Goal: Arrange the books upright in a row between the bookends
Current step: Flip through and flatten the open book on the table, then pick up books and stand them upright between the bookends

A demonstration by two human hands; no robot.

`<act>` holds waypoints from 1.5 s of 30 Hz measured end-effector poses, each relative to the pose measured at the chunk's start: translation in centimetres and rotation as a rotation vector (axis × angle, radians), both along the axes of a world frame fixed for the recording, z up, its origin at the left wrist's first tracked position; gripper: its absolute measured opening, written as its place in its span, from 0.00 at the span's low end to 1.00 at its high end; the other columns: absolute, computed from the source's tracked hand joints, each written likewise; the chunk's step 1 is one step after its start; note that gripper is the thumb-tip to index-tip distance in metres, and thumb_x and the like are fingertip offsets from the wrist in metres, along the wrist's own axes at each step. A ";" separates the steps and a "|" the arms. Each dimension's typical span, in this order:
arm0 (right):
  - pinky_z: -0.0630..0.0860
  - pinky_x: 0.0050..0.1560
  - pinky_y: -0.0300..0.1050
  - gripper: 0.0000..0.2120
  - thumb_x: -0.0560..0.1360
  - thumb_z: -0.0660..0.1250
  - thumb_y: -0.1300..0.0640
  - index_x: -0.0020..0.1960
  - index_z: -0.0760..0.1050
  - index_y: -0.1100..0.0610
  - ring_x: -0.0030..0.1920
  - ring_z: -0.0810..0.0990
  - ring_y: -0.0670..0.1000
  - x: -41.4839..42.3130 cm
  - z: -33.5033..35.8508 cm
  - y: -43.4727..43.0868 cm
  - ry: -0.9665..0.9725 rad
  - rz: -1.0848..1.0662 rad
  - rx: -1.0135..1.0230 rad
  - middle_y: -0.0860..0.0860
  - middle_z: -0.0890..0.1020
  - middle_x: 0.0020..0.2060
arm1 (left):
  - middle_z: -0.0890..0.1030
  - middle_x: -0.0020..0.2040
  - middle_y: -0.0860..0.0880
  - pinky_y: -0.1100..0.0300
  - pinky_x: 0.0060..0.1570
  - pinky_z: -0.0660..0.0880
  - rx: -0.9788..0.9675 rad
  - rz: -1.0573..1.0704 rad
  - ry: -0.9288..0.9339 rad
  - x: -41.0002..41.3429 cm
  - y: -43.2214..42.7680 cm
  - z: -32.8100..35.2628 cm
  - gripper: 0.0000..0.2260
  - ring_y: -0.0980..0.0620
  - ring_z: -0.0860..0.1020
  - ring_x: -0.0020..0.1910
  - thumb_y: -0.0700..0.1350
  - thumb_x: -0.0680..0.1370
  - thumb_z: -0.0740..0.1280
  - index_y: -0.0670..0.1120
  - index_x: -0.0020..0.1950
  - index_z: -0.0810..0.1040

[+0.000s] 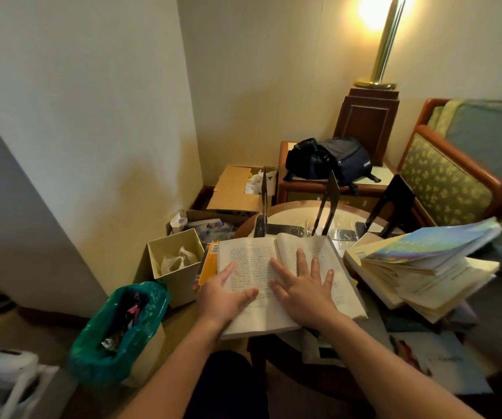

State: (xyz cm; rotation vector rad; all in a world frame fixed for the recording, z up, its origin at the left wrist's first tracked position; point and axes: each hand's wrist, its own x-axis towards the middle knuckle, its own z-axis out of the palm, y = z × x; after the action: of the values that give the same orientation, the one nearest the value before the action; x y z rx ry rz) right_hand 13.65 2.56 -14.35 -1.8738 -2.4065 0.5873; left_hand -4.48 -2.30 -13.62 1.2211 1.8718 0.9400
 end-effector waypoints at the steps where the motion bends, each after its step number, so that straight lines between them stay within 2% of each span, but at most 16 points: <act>1: 0.29 0.72 0.70 0.28 0.82 0.48 0.35 0.78 0.40 0.31 0.78 0.31 0.62 0.2 0.2 -0.3 0.008 0.015 0.000 0.51 0.34 0.80 | 0.72 0.73 0.48 0.58 0.60 0.72 0.003 0.006 -0.045 -0.1 -0.1 0.4 0.36 0.51 0.71 0.65 0.50 0.69 0.79 0.56 0.75 0.69; 5: 0.36 0.76 0.67 0.29 0.83 0.48 0.36 0.80 0.40 0.36 0.80 0.36 0.56 2.0 1.0 -1.2 0.047 0.045 -0.016 0.49 0.37 0.81 | 0.70 0.75 0.48 0.49 0.66 0.74 -0.003 0.035 -0.214 -1.1 0.0 1.0 0.32 0.44 0.69 0.72 0.43 0.68 0.80 0.56 0.70 0.75; 7: 0.37 0.77 0.67 0.30 0.82 0.47 0.35 0.80 0.42 0.37 0.81 0.40 0.52 3.5 1.3 -1.7 0.071 0.012 -0.017 0.48 0.42 0.82 | 0.73 0.72 0.48 0.46 0.58 0.80 -0.006 0.068 -0.355 -1.5 -0.1 0.9 0.29 0.44 0.75 0.66 0.40 0.68 0.80 0.57 0.66 0.78; 11: 0.47 0.78 0.67 0.32 0.80 0.51 0.32 0.81 0.50 0.41 0.81 0.44 0.53 5.8 1.6 -3.1 0.126 -0.162 -0.001 0.48 0.48 0.82 | 0.78 0.64 0.50 0.54 0.42 0.83 -0.017 0.016 -0.578 -1.4 -0.4 1.2 0.22 0.46 0.82 0.56 0.35 0.72 0.76 0.61 0.57 0.82; 15: 0.64 0.74 0.60 0.34 0.78 0.60 0.33 0.79 0.60 0.44 0.79 0.55 0.57 6.6 2.5 -4.3 0.196 -0.257 0.052 0.51 0.52 0.81 | 0.77 0.66 0.52 0.53 0.46 0.83 -0.003 -0.037 -0.501 -1.7 -0.6 1.6 0.21 0.48 0.81 0.58 0.38 0.75 0.74 0.63 0.58 0.80; 20: 0.61 0.73 0.63 0.32 0.75 0.70 0.40 0.76 0.65 0.42 0.77 0.55 0.66 7.0 3.9 -4.7 0.241 -0.340 0.071 0.55 0.56 0.80 | 0.76 0.67 0.52 0.52 0.49 0.83 0.035 -0.048 -0.427 -2.2 -0.8 2.4 0.20 0.49 0.80 0.58 0.40 0.78 0.71 0.59 0.66 0.78; 22: 0.66 0.72 0.63 0.30 0.74 0.74 0.45 0.74 0.69 0.41 0.75 0.62 0.63 7.3 4.2 -4.2 0.341 -0.358 0.065 0.55 0.62 0.78 | 0.76 0.68 0.52 0.51 0.50 0.83 0.042 -0.082 -0.384 -2.3 -0.7 3.0 0.19 0.48 0.80 0.58 0.41 0.79 0.69 0.59 0.67 0.77; 24: 0.79 0.61 0.56 0.29 0.74 0.75 0.53 0.72 0.71 0.43 0.66 0.75 0.57 7.4 5.1 -3.7 0.513 -0.390 -0.032 0.54 0.69 0.73 | 0.74 0.70 0.52 0.55 0.47 0.83 0.045 -0.123 -0.339 -2.3 -0.7 3.7 0.19 0.48 0.80 0.58 0.42 0.81 0.67 0.58 0.70 0.75; 26: 0.84 0.48 0.46 0.28 0.74 0.75 0.59 0.72 0.72 0.44 0.58 0.79 0.52 7.4 5.9 -3.5 0.604 -0.384 -0.094 0.54 0.71 0.72 | 0.72 0.70 0.52 0.58 0.43 0.81 0.041 -0.146 -0.304 -2.2 -0.7 4.6 0.21 0.49 0.79 0.58 0.42 0.82 0.65 0.58 0.73 0.71; 29: 0.78 0.39 0.38 0.31 0.74 0.73 0.64 0.73 0.71 0.45 0.62 0.76 0.52 7.6 6.6 -3.3 0.673 -0.410 -0.076 0.54 0.69 0.73 | 0.72 0.70 0.52 0.58 0.41 0.82 0.049 -0.182 -0.286 -1.8 -0.5 5.6 0.25 0.48 0.81 0.54 0.44 0.82 0.64 0.63 0.76 0.64; 33: 0.85 0.46 0.50 0.34 0.74 0.72 0.66 0.74 0.69 0.43 0.59 0.81 0.55 7.2 7.7 -3.3 0.857 -0.432 -0.200 0.54 0.71 0.72 | 0.68 0.68 0.55 0.57 0.42 0.82 0.094 -0.270 -0.189 -0.2 0.0 7.1 0.28 0.49 0.80 0.54 0.45 0.83 0.62 0.68 0.77 0.57; 37: 0.85 0.43 0.49 0.39 0.77 0.68 0.67 0.78 0.58 0.39 0.60 0.81 0.56 6.5 8.8 -3.6 0.944 -0.377 -0.163 0.53 0.75 0.68 | 0.70 0.70 0.50 0.56 0.41 0.83 0.107 -0.301 -0.189 1.9 0.5 7.7 0.34 0.49 0.81 0.53 0.46 0.83 0.64 0.68 0.78 0.47; 39: 0.84 0.38 0.45 0.41 0.79 0.66 0.67 0.80 0.52 0.38 0.58 0.81 0.53 6.3 9.0 -3.8 0.974 -0.349 -0.158 0.48 0.77 0.61 | 0.68 0.73 0.50 0.55 0.42 0.83 0.099 -0.335 -0.229 3.0 0.7 7.7 0.34 0.47 0.81 0.53 0.46 0.82 0.64 0.68 0.78 0.48; 41: 0.84 0.40 0.46 0.41 0.80 0.64 0.66 0.80 0.48 0.38 0.58 0.80 0.51 6.3 9.0 -4.0 1.011 -0.336 -0.162 0.48 0.77 0.61 | 0.70 0.69 0.53 0.60 0.39 0.81 0.082 -0.357 -0.337 4.6 0.4 8.1 0.31 0.47 0.81 0.52 0.46 0.82 0.63 0.65 0.79 0.52; 43: 0.83 0.51 0.51 0.37 0.83 0.61 0.61 0.80 0.46 0.38 0.60 0.79 0.50 6.3 8.8 -4.2 1.062 -0.304 -0.157 0.50 0.74 0.68 | 0.73 0.69 0.53 0.56 0.50 0.81 0.062 -0.378 -0.401 6.3 0.0 8.0 0.26 0.47 0.78 0.60 0.53 0.83 0.61 0.62 0.78 0.56; 45: 0.77 0.63 0.51 0.29 0.85 0.57 0.51 0.80 0.46 0.38 0.64 0.74 0.48 6.1 8.6 -4.5 1.072 -0.253 -0.142 0.47 0.66 0.73 | 0.65 0.77 0.51 0.44 0.72 0.67 0.027 -0.422 -0.373 7.7 -0.1 7.0 0.25 0.45 0.67 0.74 0.62 0.82 0.52 0.59 0.79 0.58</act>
State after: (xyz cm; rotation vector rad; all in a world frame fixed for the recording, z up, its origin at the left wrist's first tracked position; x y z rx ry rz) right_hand 19.75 -1.98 -5.79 -1.2968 -1.4322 1.3150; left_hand 3.18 -2.41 -6.58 1.2873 1.2526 0.8850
